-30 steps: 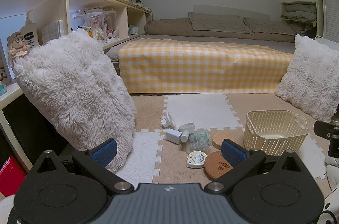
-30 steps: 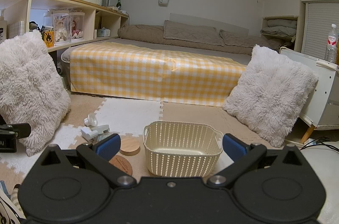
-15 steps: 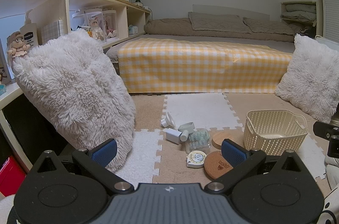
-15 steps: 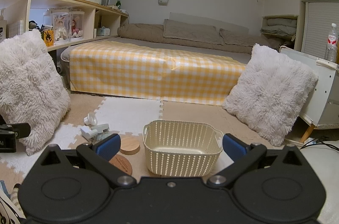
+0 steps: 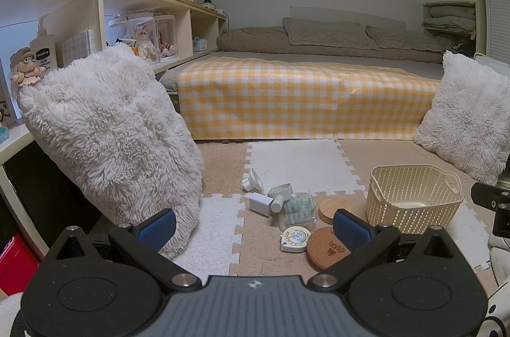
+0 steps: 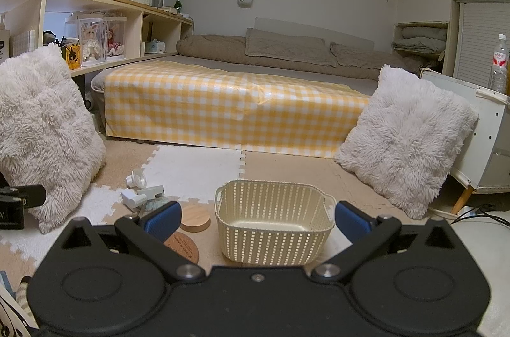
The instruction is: Organize rigid objects
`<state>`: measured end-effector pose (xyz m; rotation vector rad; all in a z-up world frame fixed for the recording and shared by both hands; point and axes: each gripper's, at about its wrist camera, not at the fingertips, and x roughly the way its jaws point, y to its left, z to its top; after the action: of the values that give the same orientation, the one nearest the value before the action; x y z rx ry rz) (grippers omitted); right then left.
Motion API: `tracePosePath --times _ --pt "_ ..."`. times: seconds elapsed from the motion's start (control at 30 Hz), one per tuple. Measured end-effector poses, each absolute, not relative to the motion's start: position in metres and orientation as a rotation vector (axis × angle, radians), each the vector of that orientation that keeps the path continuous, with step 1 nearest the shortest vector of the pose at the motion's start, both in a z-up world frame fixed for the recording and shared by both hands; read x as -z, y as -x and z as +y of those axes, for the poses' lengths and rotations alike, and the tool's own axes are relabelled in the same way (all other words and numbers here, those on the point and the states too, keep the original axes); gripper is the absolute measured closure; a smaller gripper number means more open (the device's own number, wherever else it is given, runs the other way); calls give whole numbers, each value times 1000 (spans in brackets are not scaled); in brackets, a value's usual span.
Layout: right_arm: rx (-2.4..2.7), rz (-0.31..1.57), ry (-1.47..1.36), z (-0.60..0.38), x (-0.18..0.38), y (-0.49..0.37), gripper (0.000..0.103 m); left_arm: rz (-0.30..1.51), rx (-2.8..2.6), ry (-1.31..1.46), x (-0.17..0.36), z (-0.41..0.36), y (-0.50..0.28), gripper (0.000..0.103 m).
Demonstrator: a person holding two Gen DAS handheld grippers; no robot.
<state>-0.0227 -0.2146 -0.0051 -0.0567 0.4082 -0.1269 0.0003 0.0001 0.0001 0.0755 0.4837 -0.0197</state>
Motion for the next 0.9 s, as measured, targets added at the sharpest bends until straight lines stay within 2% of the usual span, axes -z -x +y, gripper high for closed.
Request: tracePosePath --times 0.6,0.9 --pt "145 386 49 -218 0 28 0 467 16 -56 -3 1 1 0" --pt "109 362 -72 -237 -10 23 0 443 28 -26 -9 4 5 0"
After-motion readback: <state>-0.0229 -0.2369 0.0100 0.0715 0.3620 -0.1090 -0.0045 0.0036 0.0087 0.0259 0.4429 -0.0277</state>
